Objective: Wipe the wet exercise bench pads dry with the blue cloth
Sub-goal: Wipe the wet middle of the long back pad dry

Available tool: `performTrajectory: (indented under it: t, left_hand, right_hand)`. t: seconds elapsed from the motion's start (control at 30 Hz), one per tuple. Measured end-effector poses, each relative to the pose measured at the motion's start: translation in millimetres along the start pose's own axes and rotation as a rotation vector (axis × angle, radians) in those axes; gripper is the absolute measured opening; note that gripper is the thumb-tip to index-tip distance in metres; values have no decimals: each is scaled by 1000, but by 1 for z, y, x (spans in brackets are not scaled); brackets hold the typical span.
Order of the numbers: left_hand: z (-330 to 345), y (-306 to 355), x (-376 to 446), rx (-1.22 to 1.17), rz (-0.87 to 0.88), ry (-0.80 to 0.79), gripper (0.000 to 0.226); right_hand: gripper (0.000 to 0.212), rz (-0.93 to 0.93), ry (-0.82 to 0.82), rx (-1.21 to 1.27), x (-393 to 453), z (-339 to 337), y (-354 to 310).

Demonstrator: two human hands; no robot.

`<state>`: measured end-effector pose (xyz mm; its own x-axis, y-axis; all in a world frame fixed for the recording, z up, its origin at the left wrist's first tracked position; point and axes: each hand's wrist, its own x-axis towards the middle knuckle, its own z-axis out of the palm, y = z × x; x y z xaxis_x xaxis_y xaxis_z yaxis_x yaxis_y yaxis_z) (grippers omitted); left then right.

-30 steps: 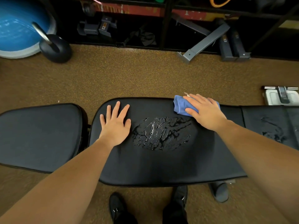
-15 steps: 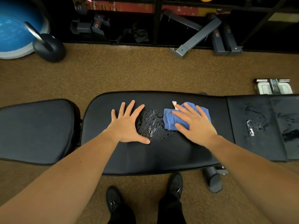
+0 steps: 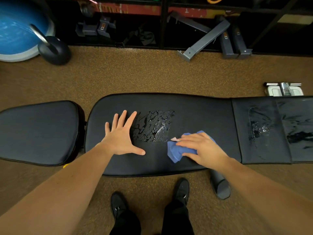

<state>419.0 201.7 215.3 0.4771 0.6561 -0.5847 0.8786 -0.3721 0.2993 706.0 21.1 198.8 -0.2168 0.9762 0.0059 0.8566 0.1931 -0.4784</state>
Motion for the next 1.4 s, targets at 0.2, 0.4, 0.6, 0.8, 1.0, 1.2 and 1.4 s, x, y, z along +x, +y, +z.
performTrajectory:
  t: [0.2,0.4,0.6,0.8,1.0,1.2,1.4]
  left_hand:
    - [4,-27,-12,-53,-145,25,155]
    - [13,-40,-19,-85,-230,-29,150]
    - [15,-38,-18,-100,-235,-23,150]
    - [15,-37,-20,-89,-231,-8,149]
    - [16,-39,-21,-108,-230,-2,150]
    - [19,-42,-21,-109,-210,19,149]
    - [20,-44,-20,-116,-199,18,150]
  right_hand:
    - [42,558,346,9,36,-58,24]
    - [64,629,-244,-278,70,-36,66]
    - [65,374,-169,-339,67,-2,16]
    - [59,197,-172,-364,41,31,-18]
    - [50,45,-78,-289,21,46,-46]
    - [32,-5,139,-164,11,43,-43]
    - [26,459,476,-57,36,-17,-4]
